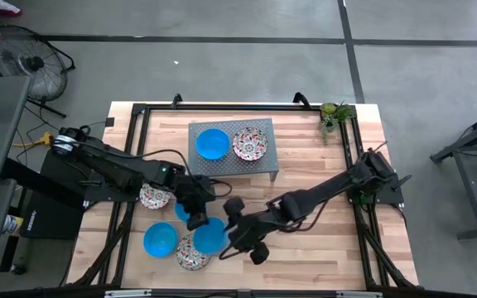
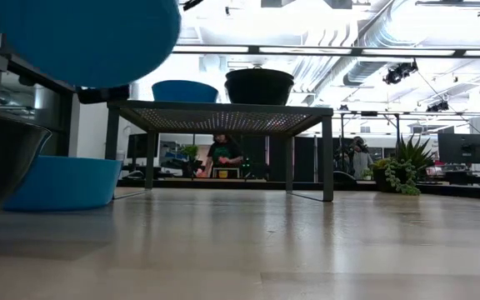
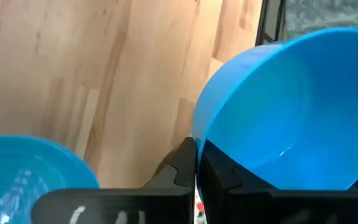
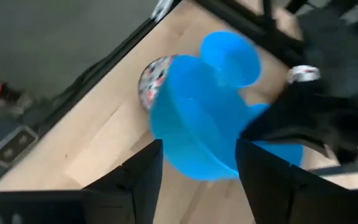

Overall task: Pick & Place Mini bowls
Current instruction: Stack the blue bowl on top of the blue bowl on the shelf, then stack the blue bowl on top of the blue bowls on the shelf

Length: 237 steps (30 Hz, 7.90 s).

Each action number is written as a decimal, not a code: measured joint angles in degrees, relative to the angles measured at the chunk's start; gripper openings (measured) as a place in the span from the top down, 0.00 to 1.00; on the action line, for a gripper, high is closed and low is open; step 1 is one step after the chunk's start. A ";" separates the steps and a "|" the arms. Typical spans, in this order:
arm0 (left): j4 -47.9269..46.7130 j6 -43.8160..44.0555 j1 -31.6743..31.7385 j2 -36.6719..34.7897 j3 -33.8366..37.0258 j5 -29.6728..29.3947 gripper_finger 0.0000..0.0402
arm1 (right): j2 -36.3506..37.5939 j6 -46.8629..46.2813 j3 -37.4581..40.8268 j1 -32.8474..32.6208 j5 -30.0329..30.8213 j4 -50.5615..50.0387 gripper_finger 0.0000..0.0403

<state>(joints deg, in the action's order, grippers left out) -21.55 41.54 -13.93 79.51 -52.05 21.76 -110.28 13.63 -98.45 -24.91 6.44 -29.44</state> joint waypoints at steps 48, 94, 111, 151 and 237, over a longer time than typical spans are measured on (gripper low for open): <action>-56.77 -51.80 53.79 7.61 -43.96 -4.25 1.00 | 12.11 -80.31 -0.07 -1.04 15.28 -60.16 0.53; -68.47 -53.00 45.64 24.69 -64.59 -11.41 1.00 | 39.15 -101.57 45.05 -13.50 7.10 -35.84 0.53; -68.52 -51.64 43.52 27.80 -64.64 -13.35 1.00 | 39.15 -98.62 45.05 -13.50 8.06 -35.19 0.53; -68.47 -52.19 43.41 28.08 -64.55 -14.72 1.00 | 39.13 -97.01 45.00 -13.50 8.14 -34.44 0.53; -68.44 -51.49 36.65 22.33 -73.13 -7.32 0.65 | 39.11 -92.49 44.98 -13.49 7.69 -34.22 0.53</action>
<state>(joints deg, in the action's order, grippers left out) -90.00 -9.95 22.72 101.85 -125.17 14.44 -71.18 -78.86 -53.47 -38.40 14.13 -63.66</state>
